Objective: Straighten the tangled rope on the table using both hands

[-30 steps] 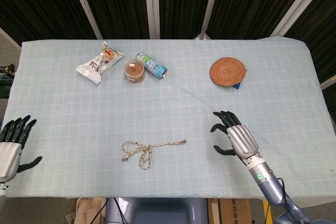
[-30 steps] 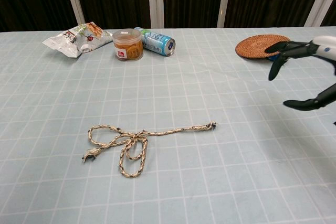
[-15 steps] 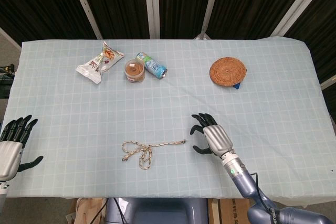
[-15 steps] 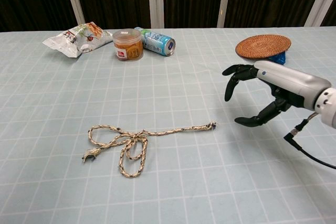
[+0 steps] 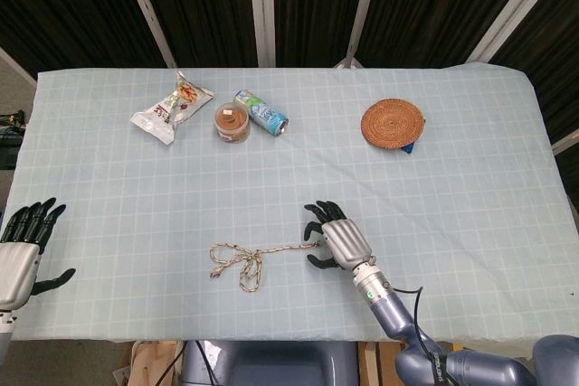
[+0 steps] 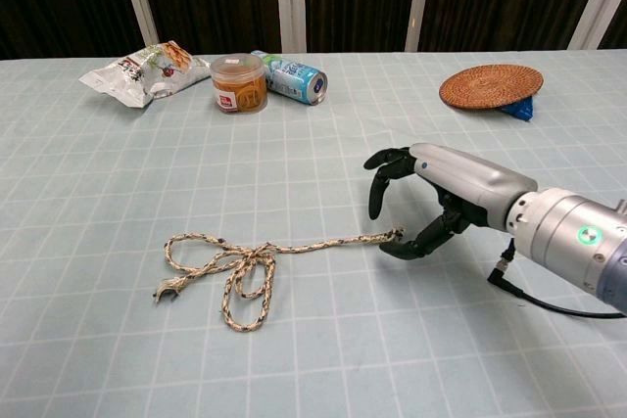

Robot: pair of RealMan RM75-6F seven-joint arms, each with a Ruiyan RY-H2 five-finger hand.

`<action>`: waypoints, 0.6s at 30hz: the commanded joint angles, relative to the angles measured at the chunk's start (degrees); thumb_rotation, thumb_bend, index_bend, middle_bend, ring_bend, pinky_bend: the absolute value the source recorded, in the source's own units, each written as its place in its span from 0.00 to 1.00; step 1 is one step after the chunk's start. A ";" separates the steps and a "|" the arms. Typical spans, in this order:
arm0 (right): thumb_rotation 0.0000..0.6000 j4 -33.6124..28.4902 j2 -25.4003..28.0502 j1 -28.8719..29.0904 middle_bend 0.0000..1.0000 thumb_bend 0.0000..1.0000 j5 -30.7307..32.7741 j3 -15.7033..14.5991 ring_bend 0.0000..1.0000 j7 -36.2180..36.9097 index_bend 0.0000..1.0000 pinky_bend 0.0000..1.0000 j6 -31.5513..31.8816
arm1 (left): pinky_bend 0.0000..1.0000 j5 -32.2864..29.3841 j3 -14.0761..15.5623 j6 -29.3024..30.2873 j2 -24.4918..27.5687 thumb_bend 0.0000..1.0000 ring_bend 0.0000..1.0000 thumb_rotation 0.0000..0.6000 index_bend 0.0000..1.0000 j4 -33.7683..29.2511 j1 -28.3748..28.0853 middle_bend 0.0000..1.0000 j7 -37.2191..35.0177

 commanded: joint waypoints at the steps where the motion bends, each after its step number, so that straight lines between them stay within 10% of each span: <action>1: 1.00 0.77 -0.93 0.37 0.15 0.35 0.62 0.20 0.00 -0.56 0.52 0.00 0.15 | 0.00 -0.06 0.00 -0.04 0.08 0.07 0.00 1.00 0.00 -0.04 -0.02 0.00 -0.24; 18: 1.00 3.47 -4.27 1.30 0.15 0.39 3.52 -0.07 0.00 -2.42 0.53 0.00 0.20 | 0.00 -0.53 -0.21 -0.13 0.52 0.07 0.00 1.00 0.00 -0.27 -0.11 0.00 -1.65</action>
